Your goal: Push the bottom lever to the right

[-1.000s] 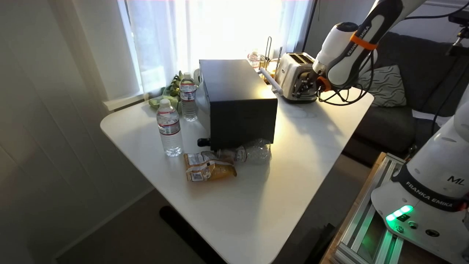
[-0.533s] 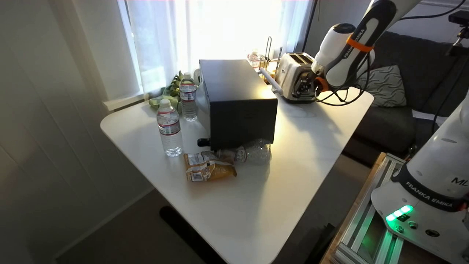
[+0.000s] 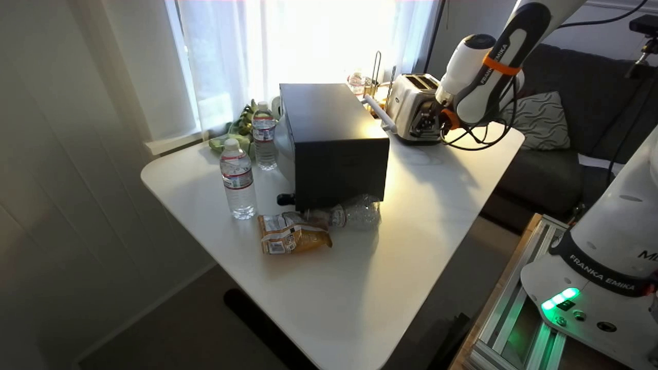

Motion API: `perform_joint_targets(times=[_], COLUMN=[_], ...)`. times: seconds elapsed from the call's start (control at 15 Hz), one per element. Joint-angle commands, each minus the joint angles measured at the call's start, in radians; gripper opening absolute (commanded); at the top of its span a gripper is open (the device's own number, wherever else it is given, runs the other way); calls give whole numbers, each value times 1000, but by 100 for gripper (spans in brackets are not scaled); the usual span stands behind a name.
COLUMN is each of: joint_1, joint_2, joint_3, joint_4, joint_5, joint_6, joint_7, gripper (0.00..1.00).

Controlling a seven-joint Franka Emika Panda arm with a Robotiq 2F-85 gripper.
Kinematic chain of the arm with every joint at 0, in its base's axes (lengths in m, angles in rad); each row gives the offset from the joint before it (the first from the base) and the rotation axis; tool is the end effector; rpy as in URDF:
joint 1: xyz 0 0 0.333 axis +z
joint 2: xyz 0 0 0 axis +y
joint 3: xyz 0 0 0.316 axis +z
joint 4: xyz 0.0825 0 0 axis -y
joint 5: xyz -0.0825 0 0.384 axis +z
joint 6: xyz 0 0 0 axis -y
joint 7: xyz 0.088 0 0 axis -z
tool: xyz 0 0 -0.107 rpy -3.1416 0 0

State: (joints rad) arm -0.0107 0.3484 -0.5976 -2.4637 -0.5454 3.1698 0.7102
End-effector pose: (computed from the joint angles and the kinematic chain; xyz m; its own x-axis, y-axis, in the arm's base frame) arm 0.4337 -0.2547 0.2128 0.7104 -0.5680 0.4155 -0.6598 -0.7430 0.1122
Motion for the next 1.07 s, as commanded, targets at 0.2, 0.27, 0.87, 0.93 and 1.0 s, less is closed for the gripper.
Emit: perform_joint_targets(times=[0.2, 0.27, 0.87, 0.93, 1.0], joint_1=[39, 37, 4, -6, -22], joint_2=[15, 15, -4, -13, -25], joint_3=[-58, -61, -32, -15, 8], joint_4=[-6, -8, -26, -33, -42], joint_5=[-3, -3, 4, 4, 5], joint_6=[15, 15, 24, 33, 31], joint_7=[19, 16, -4, -11, -19], gripper=[100, 100, 100, 100, 100])
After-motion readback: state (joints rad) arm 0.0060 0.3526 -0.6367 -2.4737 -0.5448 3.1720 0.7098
